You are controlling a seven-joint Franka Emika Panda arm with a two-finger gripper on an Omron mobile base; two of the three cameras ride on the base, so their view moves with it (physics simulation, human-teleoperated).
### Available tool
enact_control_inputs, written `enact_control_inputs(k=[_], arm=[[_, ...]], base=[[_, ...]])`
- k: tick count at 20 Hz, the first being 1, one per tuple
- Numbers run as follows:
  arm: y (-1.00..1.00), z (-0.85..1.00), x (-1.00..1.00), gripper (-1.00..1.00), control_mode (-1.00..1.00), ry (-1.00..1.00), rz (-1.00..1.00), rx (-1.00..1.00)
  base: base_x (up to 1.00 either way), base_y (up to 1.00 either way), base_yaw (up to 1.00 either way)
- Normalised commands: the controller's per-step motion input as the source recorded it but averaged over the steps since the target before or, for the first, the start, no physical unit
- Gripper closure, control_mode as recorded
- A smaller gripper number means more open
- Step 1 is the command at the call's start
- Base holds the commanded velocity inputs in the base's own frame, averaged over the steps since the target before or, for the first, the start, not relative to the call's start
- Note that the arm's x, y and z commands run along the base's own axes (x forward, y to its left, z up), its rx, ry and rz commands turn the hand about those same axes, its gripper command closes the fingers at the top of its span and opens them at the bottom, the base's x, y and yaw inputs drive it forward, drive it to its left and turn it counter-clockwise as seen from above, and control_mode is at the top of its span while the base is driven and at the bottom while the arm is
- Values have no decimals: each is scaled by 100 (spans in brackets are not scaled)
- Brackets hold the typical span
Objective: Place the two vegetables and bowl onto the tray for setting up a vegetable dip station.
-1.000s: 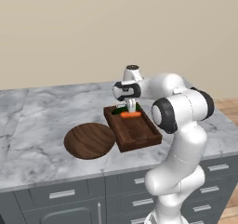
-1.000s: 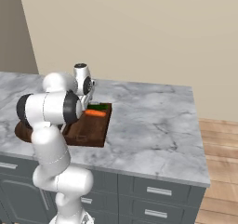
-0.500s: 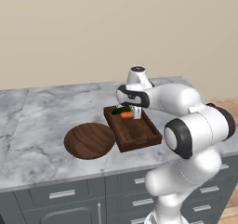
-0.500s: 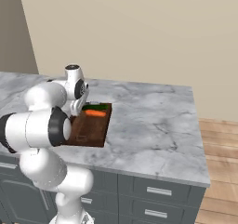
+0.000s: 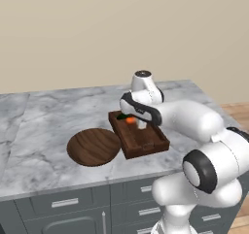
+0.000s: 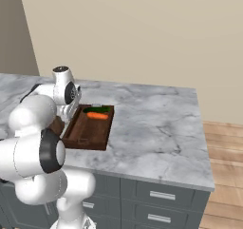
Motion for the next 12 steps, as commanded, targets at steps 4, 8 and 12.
enact_control_inputs(k=[4,8,12], arm=[[25,12,-70,-100,-100,-1,0,0],[18,6,-80,-100,-100,-9,0,-2],[33,1,-71,-100,-100,-6,0,-2]], base=[[0,0,0],[0,0,0],[0,0,0]])
